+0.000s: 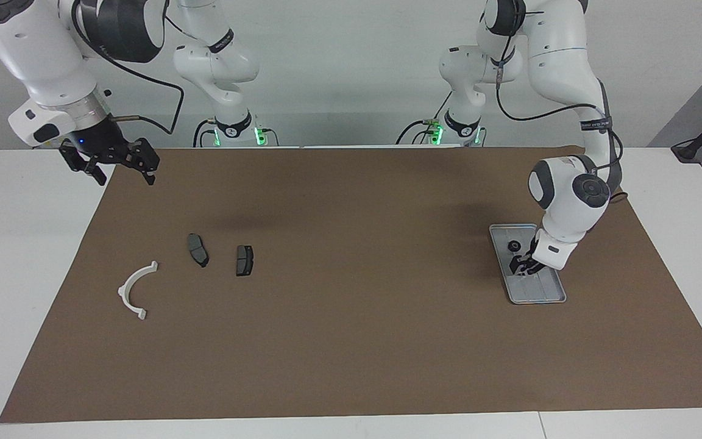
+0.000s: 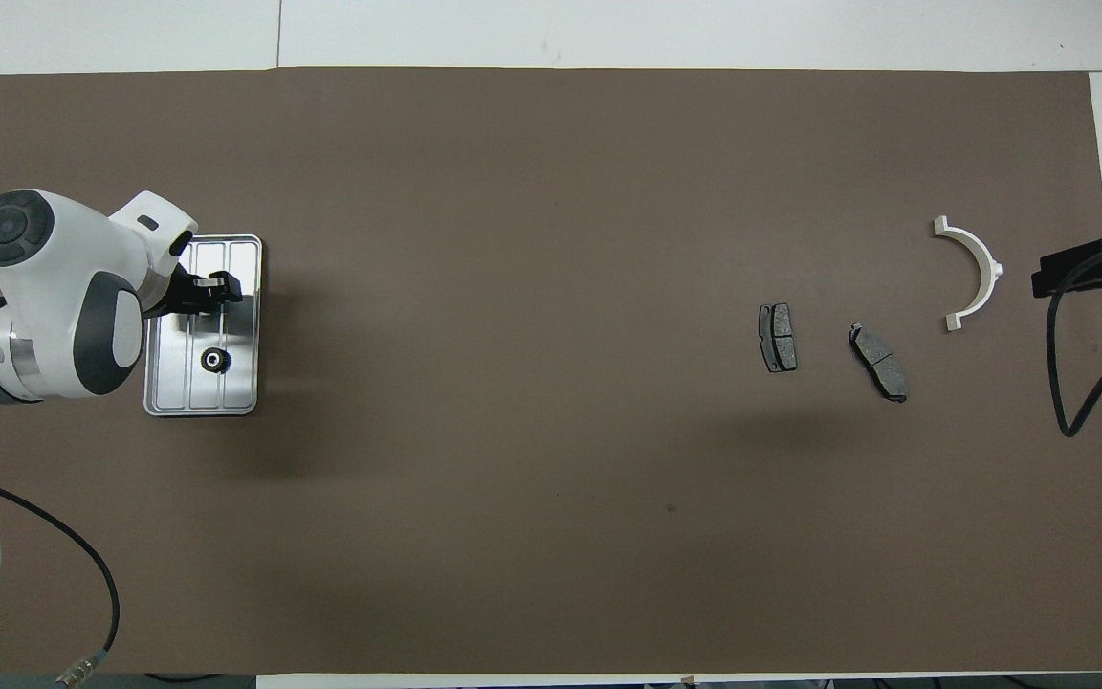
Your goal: Pick bearing gear from pile to tray
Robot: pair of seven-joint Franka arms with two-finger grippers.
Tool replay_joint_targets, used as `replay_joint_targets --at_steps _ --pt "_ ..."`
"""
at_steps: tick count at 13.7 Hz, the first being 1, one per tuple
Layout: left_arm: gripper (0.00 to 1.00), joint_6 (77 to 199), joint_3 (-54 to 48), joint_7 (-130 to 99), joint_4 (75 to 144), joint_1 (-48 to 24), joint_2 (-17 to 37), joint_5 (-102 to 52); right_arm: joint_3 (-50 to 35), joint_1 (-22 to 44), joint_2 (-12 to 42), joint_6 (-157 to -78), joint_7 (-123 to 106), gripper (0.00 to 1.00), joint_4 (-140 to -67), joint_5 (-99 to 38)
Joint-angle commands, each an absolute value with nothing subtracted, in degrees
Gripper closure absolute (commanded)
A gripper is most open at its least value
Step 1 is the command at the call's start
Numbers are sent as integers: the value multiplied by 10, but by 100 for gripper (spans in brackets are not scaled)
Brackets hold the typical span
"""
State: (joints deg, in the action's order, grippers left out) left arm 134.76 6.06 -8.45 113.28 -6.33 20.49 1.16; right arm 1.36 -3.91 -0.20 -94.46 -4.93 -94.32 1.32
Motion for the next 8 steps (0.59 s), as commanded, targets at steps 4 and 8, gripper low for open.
replay_joint_targets --at_steps 4,8 --pt "0 1354 58 -74 1123 -56 199 5 15 -40 -4 -935 -57 0 -939 4" --pt "0 1233 61 -74 1050 -40 155 5 14 -40 -5 -936 -56 0 -939 5"
